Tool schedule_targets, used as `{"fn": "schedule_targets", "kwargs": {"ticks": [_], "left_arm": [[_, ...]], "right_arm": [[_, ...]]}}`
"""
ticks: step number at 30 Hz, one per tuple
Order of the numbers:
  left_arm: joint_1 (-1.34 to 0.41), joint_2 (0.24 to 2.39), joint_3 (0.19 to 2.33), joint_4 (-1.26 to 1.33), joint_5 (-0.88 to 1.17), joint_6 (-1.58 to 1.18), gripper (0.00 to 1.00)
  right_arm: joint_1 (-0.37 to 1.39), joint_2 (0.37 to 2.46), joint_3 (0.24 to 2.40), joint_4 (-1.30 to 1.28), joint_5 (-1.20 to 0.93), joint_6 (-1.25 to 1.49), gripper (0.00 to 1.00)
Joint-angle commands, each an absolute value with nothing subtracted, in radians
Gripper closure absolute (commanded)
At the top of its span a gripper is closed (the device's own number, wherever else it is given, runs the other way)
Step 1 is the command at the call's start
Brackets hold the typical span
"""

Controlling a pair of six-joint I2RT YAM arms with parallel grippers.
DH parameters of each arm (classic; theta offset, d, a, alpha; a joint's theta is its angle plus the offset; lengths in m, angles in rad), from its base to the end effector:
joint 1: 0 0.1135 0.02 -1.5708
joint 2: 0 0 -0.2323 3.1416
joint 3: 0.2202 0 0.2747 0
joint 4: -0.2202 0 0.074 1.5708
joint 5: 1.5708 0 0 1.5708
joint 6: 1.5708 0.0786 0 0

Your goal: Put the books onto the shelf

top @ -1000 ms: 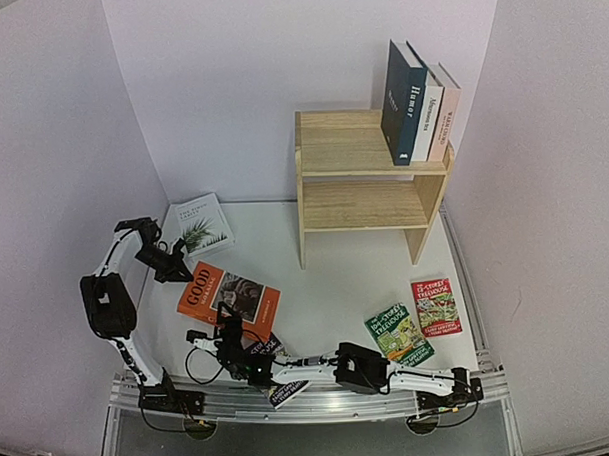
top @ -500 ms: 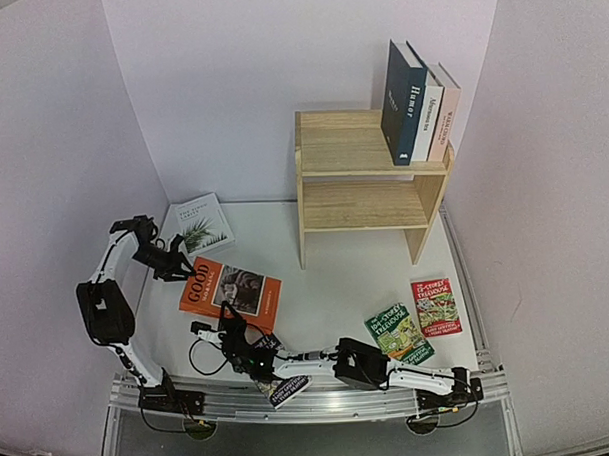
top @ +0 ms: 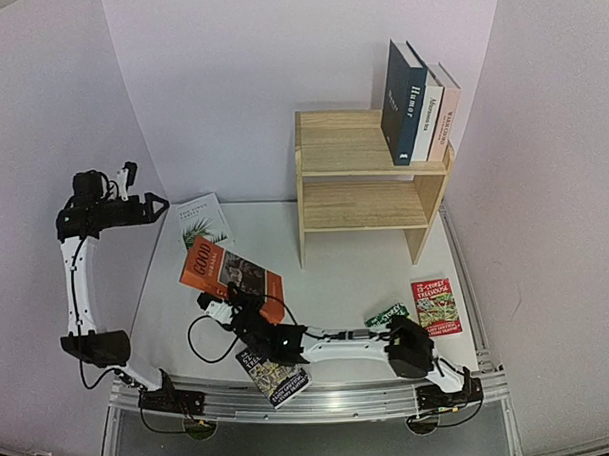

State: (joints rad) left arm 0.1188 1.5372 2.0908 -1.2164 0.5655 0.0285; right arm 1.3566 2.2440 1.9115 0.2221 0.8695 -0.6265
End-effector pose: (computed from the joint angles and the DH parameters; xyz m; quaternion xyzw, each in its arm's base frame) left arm 0.3221 -0.0040 0.4513 0.0833 0.8677 -0.2191 0.4385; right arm 0.1781 0.5362 0.2506 -0.4117 0.6050 -0.0772 0.6771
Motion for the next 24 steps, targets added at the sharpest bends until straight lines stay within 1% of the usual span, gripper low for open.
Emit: {"fn": "schedule_targets", "kwargs": {"ticks": [1, 3, 6, 10, 13, 16, 20, 24], "left_arm": [[0.118, 1.357, 2.02, -0.986, 0.448, -0.02, 0.0], [0.118, 1.312, 1.983, -0.948, 0.412, -0.029, 0.0], [0.119, 1.258, 1.935, -0.919, 0.351, -0.032, 0.0], [0.118, 1.208, 1.865, -0.892, 0.322, -0.032, 0.0], [0.118, 1.186, 1.823, -0.885, 0.335, -0.037, 0.0], [0.119, 1.17, 1.779, -0.88, 0.354, -0.049, 0.0], [0.118, 1.153, 1.73, -0.877, 0.385, -0.06, 0.0], [0.119, 1.138, 1.693, -0.878, 0.398, -0.064, 0.0]], "right_arm": [[1.244, 1.911, 1.882, -0.06, 0.409, -0.052, 1.0], [1.213, 1.845, 1.89, -0.061, 0.341, -0.011, 1.0], [1.168, 1.784, 1.953, -0.06, 0.322, 0.022, 1.0], [1.135, 1.766, 2.114, -0.06, 0.332, -0.055, 1.0], [1.116, 1.784, 2.246, -0.055, 0.401, -0.125, 1.0], [1.092, 1.802, 2.326, 0.028, 0.519, -0.284, 1.0], [0.992, 1.815, 2.34, 0.167, 0.599, -0.433, 1.0], [0.86, 1.828, 2.326, 0.225, 0.63, -0.496, 1.0]]}}
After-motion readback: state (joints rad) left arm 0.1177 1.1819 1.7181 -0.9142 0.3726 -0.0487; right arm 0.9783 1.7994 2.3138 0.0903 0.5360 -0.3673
